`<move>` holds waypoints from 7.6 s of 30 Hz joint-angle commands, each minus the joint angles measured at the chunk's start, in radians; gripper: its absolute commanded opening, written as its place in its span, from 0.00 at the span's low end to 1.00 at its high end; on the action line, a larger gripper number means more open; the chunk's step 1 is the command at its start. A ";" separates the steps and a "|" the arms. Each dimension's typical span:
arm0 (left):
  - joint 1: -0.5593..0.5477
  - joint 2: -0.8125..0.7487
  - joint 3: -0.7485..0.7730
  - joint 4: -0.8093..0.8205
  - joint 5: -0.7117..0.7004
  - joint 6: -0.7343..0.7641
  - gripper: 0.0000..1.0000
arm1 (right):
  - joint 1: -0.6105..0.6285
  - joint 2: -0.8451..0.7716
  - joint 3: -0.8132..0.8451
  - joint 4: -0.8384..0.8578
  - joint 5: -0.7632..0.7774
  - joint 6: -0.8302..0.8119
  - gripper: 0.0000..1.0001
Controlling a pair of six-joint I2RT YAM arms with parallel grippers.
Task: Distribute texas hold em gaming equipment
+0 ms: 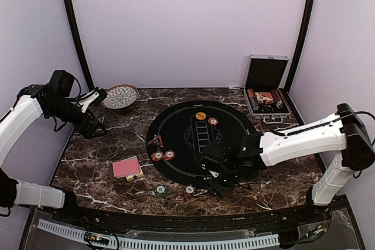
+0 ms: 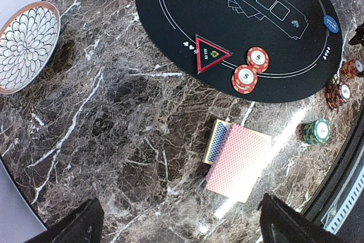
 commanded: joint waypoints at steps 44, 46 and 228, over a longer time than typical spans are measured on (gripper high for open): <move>-0.003 0.000 0.037 -0.038 0.015 0.009 0.99 | 0.012 -0.040 0.064 -0.057 0.021 -0.007 0.13; -0.003 0.000 0.038 -0.038 0.014 0.009 0.99 | -0.002 -0.029 0.073 -0.064 0.037 -0.013 0.13; -0.003 -0.028 0.047 -0.060 -0.012 0.027 0.99 | -0.115 0.143 0.375 0.067 -0.057 -0.208 0.00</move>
